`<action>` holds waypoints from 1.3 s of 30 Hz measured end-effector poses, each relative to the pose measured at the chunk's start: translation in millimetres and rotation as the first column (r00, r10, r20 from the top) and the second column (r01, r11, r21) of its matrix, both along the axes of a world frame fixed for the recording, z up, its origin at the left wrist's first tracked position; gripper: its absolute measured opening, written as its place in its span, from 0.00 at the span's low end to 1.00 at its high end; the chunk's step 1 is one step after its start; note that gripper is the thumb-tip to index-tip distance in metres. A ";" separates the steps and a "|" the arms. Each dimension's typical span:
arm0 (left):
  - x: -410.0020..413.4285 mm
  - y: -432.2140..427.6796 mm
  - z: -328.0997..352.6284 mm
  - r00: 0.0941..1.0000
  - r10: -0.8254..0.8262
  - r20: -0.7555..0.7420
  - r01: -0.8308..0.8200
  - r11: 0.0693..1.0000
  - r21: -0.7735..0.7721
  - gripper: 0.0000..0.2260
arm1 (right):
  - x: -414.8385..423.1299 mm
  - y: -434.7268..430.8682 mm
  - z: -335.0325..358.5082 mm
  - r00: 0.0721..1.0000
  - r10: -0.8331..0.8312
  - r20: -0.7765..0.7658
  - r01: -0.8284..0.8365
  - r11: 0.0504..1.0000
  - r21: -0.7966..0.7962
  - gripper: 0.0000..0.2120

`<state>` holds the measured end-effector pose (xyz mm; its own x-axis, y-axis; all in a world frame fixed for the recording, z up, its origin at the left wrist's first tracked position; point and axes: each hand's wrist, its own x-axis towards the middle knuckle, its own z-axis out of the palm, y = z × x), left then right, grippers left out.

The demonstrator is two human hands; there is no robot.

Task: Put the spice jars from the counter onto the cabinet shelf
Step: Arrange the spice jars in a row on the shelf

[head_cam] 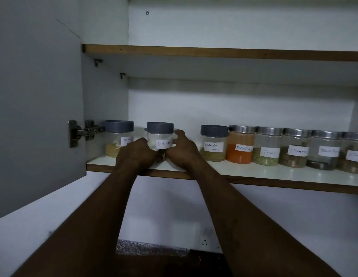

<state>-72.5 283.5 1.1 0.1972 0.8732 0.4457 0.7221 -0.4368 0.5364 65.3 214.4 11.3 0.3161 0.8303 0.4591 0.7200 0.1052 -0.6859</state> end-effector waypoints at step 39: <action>28.9 -8.5 5.4 0.869 -0.320 -0.378 0.306 0.947 -0.099 0.43 | 4.1 -43.5 -14.6 0.935 -0.351 0.051 0.336 0.922 0.189 0.23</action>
<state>-43.6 275.0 6.4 0.6120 0.7505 0.2494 0.7025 -0.6607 0.2645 69.5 170.9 -3.3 0.5229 0.5814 0.6234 0.7861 -0.0462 -0.6163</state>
